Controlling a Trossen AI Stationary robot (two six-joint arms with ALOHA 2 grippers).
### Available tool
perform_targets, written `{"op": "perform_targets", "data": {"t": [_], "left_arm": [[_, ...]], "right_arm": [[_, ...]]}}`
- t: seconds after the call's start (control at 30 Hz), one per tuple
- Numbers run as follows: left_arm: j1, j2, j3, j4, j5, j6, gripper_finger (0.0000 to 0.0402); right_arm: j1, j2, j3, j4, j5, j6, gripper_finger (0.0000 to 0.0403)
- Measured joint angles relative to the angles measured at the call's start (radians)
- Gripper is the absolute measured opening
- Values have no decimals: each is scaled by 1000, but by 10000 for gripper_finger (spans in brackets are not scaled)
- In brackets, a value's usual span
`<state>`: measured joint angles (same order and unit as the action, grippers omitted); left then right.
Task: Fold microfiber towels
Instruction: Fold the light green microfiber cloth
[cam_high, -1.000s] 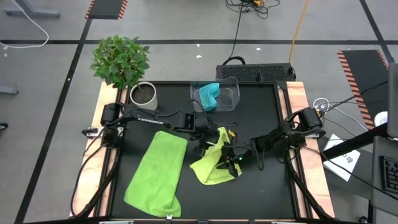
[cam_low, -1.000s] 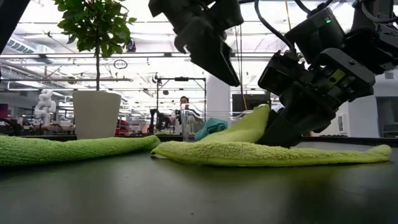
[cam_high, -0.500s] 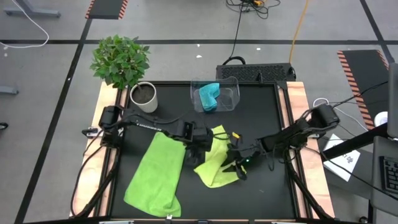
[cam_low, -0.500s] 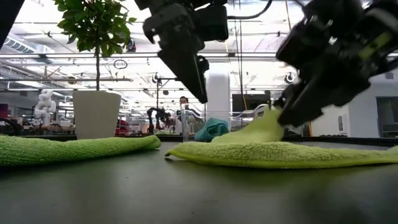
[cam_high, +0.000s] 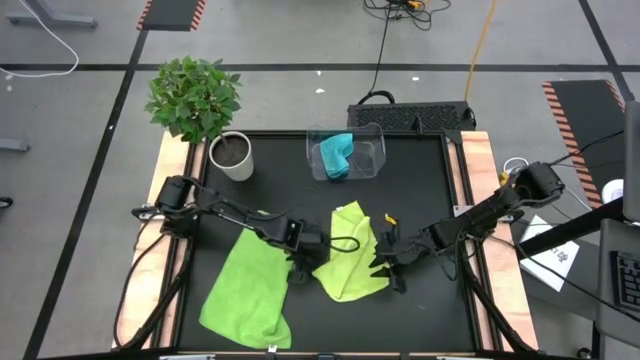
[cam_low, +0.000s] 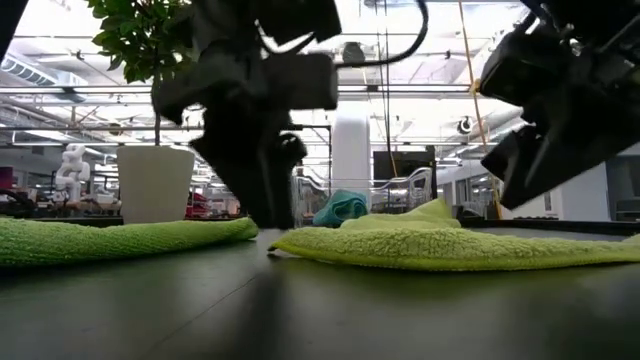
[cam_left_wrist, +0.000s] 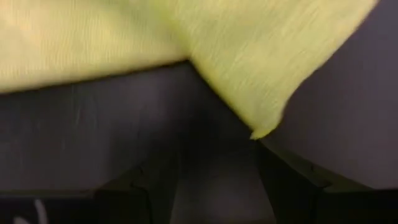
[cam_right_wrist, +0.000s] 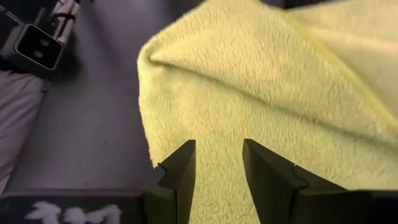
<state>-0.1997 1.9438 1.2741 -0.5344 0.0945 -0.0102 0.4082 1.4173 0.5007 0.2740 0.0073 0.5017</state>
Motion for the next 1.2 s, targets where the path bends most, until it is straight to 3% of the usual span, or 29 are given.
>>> {"op": "perform_targets", "data": {"t": [0.13, 0.3, 0.53, 0.77, 1.03, 1.2], "left_arm": [[3, 0, -44, 22, -27, -11, 214], [12, -1, -55, 56, 12, -19, 214], [10, 1, -56, 224, 221, -38, 214], [11, 1, -56, 341, 298, -73, 214], [15, 1, -55, 241, 146, -72, 214], [-45, 1, -55, 181, -93, -20, 214]], "right_arm": [[6, 6, 0, -9, 0, 25, 125], [6, 32, -2, -7, 0, 28, 125], [5, 83, -1, -5, -1, 33, 125], [4, 104, 0, 12, -1, 27, 125], [4, 106, 0, 30, -1, 5, 125], [4, 106, -1, 44, 1, -17, 125]]}}
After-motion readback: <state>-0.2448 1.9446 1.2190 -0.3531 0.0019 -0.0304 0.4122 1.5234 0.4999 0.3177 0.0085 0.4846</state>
